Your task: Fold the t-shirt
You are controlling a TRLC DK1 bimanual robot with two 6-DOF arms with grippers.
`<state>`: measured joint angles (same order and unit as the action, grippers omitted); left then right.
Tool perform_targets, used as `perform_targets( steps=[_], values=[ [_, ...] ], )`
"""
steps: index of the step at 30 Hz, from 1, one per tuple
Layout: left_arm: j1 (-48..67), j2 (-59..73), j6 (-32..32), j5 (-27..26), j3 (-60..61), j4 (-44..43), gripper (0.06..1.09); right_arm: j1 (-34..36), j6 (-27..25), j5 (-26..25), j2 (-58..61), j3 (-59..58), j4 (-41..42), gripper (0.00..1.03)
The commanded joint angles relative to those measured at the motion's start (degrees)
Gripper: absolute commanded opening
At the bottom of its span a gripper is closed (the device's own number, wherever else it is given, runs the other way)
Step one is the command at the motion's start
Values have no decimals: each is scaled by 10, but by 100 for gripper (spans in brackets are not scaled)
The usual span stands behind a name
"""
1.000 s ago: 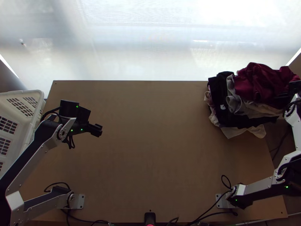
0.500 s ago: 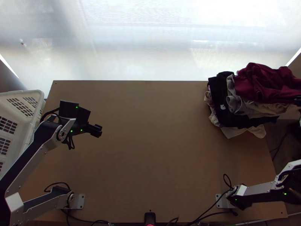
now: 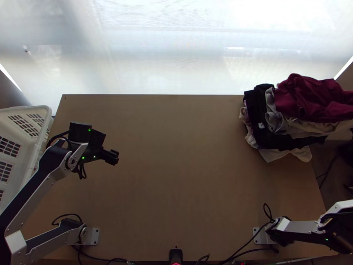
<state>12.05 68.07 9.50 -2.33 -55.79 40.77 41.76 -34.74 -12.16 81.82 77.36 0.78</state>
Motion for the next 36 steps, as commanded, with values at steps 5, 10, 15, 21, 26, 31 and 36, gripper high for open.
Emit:
perform_targets(
  steps=[5, 10, 15, 21, 26, 31, 36],
  values=[
    [-3, 0, 3, 7, 9, -3, 104, -58, 88, 17, -25, 14, -17, 60],
    [-3, 5, 5, 13, 14, -3, 104, -157, 156, 50, -3, 27, -8, 22],
    [-7, 7, 15, 35, 23, -3, 104, -201, 240, 57, 49, 35, 30, 3],
    [-19, 2, 19, 50, 32, -3, 104, -187, 360, 109, 138, 36, 37, 3],
    [-21, -6, 32, 65, 36, 2, 104, -149, 431, 157, 180, 35, 40, 3],
    [-34, -20, 40, 76, 39, 7, 104, -133, 432, 166, 215, 20, 41, 3],
    [-41, -38, 41, 79, 45, 19, 104, -120, 428, 171, 216, -27, 59, 3]
  ],
)
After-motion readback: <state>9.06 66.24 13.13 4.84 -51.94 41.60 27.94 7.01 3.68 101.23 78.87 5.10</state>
